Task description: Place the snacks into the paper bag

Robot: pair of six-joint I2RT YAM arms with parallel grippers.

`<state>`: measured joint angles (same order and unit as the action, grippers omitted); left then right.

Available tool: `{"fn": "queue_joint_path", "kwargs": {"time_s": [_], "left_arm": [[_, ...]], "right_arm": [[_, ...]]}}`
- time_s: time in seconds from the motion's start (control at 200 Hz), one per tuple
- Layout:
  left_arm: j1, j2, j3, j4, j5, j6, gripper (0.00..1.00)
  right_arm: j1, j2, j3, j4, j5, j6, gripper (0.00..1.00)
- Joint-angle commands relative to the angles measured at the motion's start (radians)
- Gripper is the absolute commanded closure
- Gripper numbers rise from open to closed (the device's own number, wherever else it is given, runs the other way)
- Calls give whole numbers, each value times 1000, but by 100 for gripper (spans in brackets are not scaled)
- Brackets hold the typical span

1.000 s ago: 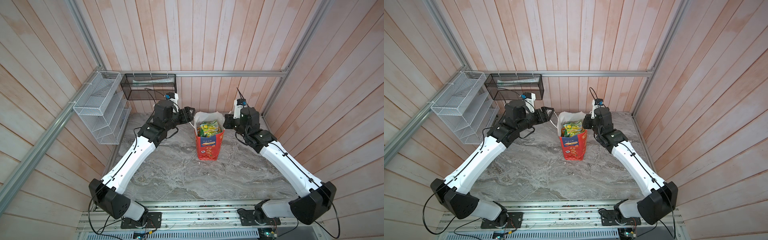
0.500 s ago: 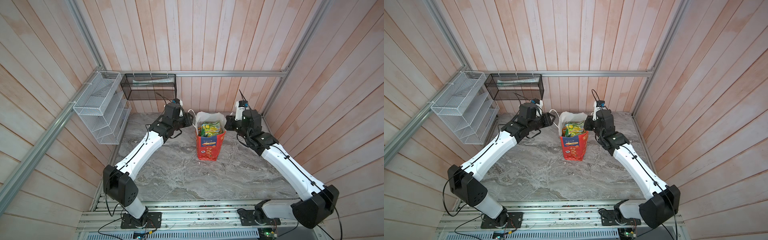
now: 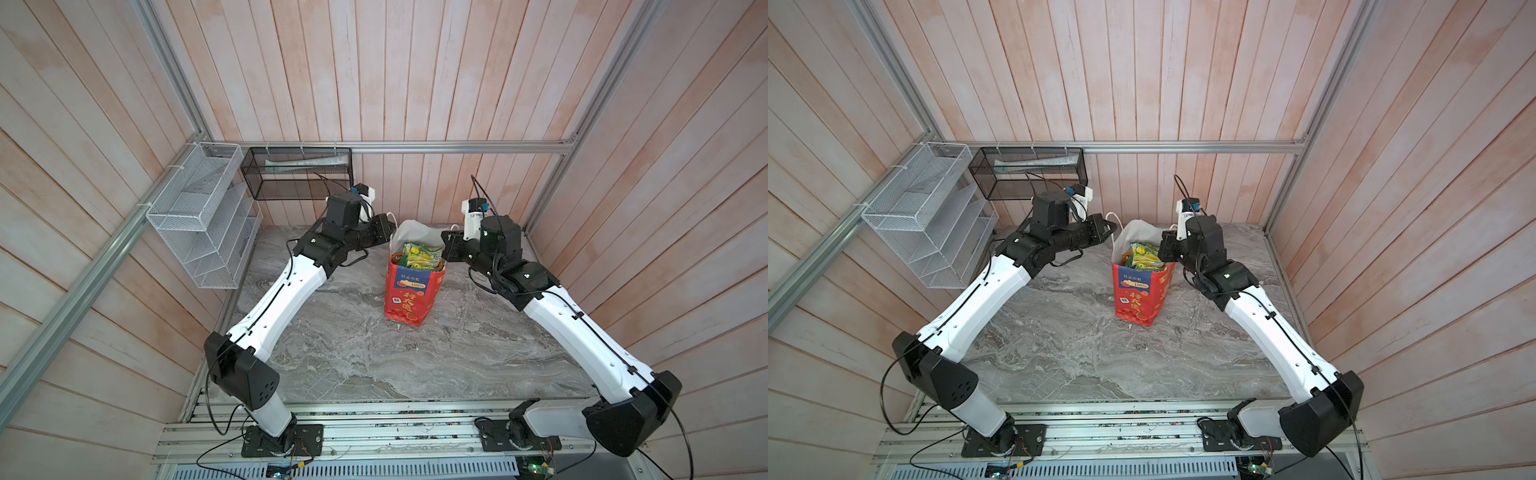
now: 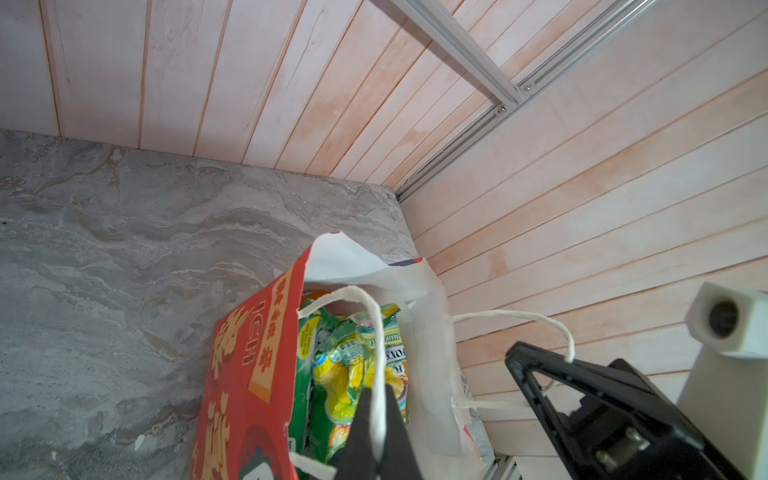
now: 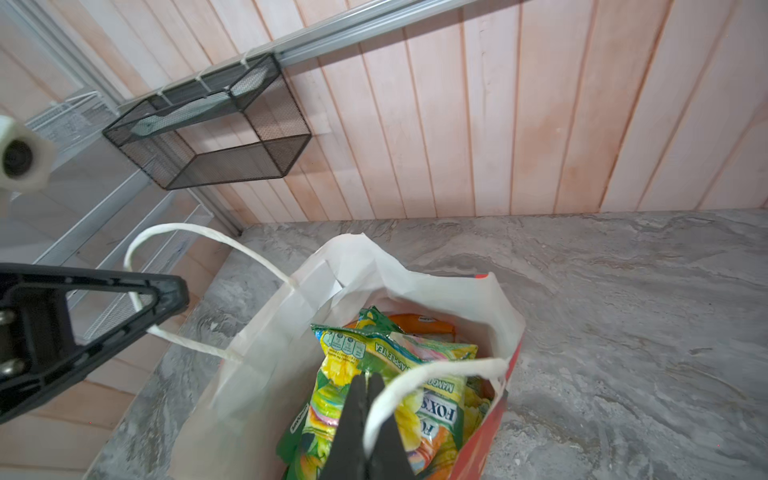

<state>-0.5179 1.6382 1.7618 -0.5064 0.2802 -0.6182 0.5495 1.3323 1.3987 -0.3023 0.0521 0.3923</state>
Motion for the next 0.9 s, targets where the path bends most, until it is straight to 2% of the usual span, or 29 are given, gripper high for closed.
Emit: {"fn": "queue_joint_path", "kwargs": {"time_s": [0.0, 0.125, 0.31, 0.43, 0.62, 0.705, 0.795, 0.895], "left_arm": [[-39, -180, -61, 116, -83, -8, 100], [-27, -187, -149, 56, -91, 0, 100], [15, -180, -239, 70, -16, -40, 100], [9, -254, -276, 144, 13, -65, 100], [-33, -390, -372, 207, -30, -72, 100], [-42, -439, -431, 196, -83, -53, 100], [-44, -476, -536, 209, -123, -62, 100], [-45, -485, -620, 264, -78, -87, 100]], "right_arm": [[49, -76, 69, 83, 27, 2, 100], [50, -73, 52, 54, 66, -16, 100], [51, -67, 11, 87, -6, -17, 100], [65, -74, 27, 71, -22, -18, 100], [71, -134, 18, 60, -69, -8, 100], [73, -169, -51, 68, -72, -3, 100], [88, -227, -181, 113, 4, 19, 100], [93, -265, -255, 138, 13, 44, 100]]}}
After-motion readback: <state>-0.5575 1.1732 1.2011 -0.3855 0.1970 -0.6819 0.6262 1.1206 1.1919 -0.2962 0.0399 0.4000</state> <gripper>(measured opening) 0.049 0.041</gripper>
